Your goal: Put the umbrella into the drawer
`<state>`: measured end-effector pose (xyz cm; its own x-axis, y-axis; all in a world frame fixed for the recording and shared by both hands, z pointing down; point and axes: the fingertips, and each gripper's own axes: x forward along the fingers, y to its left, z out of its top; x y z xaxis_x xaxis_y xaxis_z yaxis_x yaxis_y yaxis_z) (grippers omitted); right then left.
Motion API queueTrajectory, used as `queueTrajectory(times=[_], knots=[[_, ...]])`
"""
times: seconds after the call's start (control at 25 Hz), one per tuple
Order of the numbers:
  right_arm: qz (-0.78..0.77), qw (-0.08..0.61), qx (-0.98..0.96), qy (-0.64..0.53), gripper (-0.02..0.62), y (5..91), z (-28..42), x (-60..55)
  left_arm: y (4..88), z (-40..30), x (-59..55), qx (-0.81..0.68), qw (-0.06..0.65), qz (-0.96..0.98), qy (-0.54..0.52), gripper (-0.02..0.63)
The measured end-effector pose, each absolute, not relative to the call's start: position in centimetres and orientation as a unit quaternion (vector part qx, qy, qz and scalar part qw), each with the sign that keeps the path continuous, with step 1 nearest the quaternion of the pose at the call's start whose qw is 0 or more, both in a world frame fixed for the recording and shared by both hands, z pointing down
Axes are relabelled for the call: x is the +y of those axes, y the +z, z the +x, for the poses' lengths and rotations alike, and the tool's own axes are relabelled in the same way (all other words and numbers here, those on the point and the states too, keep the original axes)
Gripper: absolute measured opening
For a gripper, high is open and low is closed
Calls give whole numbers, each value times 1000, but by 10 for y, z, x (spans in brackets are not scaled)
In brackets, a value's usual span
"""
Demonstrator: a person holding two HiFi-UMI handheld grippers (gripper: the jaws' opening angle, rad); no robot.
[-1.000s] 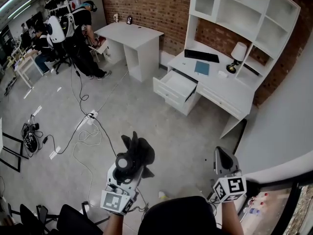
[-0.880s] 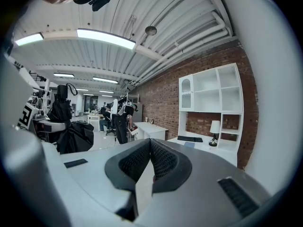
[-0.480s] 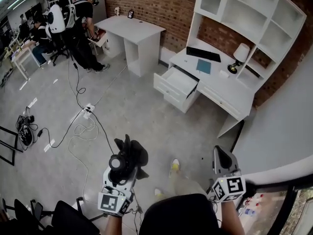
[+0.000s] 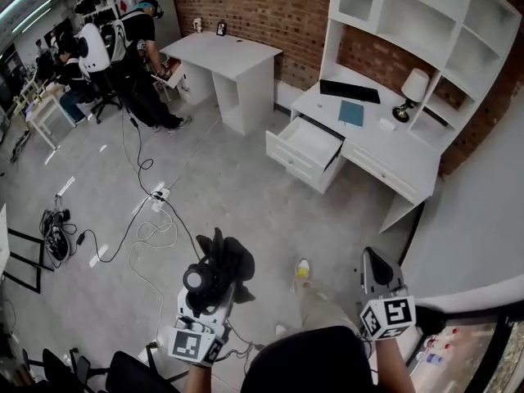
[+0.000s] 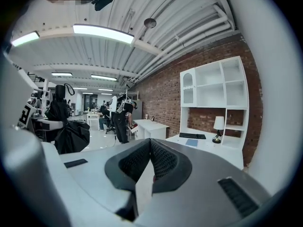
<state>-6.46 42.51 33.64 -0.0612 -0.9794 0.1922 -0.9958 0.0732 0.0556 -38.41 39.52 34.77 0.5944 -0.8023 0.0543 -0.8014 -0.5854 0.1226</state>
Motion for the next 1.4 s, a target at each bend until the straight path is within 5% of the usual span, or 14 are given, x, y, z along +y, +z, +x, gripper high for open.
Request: queueTrajectory(times=[0.68,1.4], knots=[[661,14,-746,76,0,354,47,196,328,-282,185,-477,64,876,44,279],[672,-62,-730,107,0,381,142,120,315,-161,56,-445,82,891,29,279]])
